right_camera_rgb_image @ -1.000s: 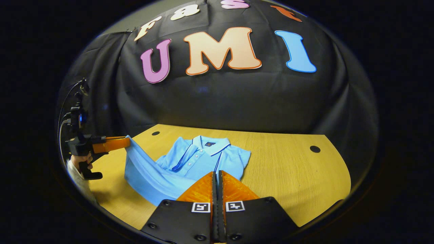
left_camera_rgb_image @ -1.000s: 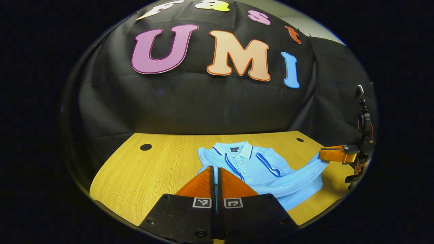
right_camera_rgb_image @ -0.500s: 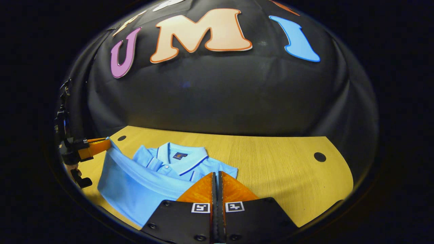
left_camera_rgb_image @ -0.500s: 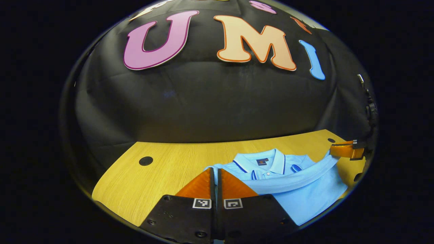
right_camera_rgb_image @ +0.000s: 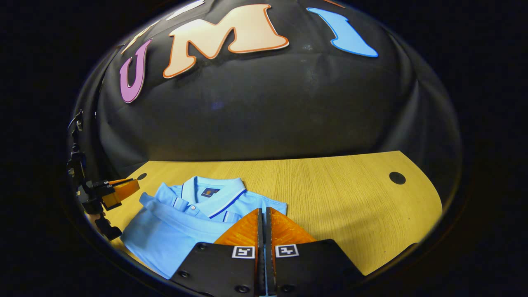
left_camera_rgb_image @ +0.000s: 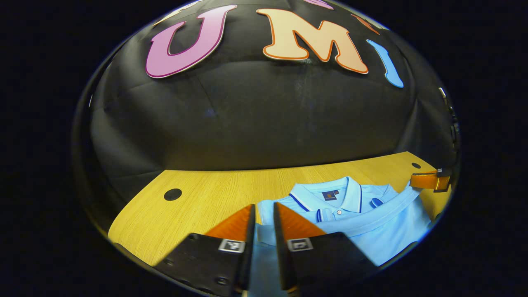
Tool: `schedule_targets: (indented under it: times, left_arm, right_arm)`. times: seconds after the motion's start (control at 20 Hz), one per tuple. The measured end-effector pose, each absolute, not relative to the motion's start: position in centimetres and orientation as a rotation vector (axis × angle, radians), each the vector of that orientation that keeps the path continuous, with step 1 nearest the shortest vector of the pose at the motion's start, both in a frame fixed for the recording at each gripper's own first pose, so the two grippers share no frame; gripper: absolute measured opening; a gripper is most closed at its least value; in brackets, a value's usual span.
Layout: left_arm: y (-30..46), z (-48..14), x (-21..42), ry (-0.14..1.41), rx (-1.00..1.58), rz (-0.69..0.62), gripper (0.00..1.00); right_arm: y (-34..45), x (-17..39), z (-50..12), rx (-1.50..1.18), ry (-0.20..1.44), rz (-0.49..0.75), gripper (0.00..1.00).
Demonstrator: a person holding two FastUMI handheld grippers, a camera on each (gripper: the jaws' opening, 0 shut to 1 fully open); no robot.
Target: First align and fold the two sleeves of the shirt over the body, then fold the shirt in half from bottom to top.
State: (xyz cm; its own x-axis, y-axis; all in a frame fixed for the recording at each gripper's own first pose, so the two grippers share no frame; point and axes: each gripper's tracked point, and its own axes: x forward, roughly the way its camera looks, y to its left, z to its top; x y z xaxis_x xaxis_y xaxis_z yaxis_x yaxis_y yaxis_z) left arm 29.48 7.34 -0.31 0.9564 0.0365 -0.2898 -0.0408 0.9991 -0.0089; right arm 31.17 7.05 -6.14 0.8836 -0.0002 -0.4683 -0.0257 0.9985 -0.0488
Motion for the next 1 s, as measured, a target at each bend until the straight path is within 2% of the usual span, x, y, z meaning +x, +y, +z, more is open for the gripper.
schedule_targets:
  times: [0.05, 0.1, 0.15, 0.3, 0.4, 0.6, 1.0]
  left_arm:
    - [7.4, 0.2, 29.0, 0.284, -0.014, 0.040, 0.55]
    - [7.5, 0.6, 28.4, 0.273, -0.005, 0.049, 0.77]
    - [7.4, 1.6, 27.1, 0.252, 0.008, 0.047, 0.99]
    - [6.8, 3.6, 23.6, 0.195, 0.060, 0.041, 0.97]
    - [5.5, 4.5, 20.4, 0.166, 0.079, 0.014, 0.97]
    - [2.7, 4.2, 14.4, 0.148, 0.007, -0.048, 0.97]
    - [3.2, 2.3, 6.3, 0.102, 0.025, -0.024, 0.97]
  right_arm:
    - [7.3, 30.9, -6.1, -0.046, 0.488, 0.022, 0.07]
    - [7.6, 30.4, -5.7, -0.035, 0.485, 0.030, 0.15]
    - [8.0, 29.8, -5.4, -0.021, 0.483, 0.050, 0.12]
    - [9.1, 27.0, -3.7, 0.011, 0.460, 0.096, 1.00]
    - [9.3, 24.9, -2.5, 0.010, 0.423, 0.106, 0.97]
    - [10.7, 19.2, -0.3, -0.039, 0.333, 0.146, 0.97]
    - [14.1, 8.8, -0.3, -0.057, 0.249, 0.236, 0.97]
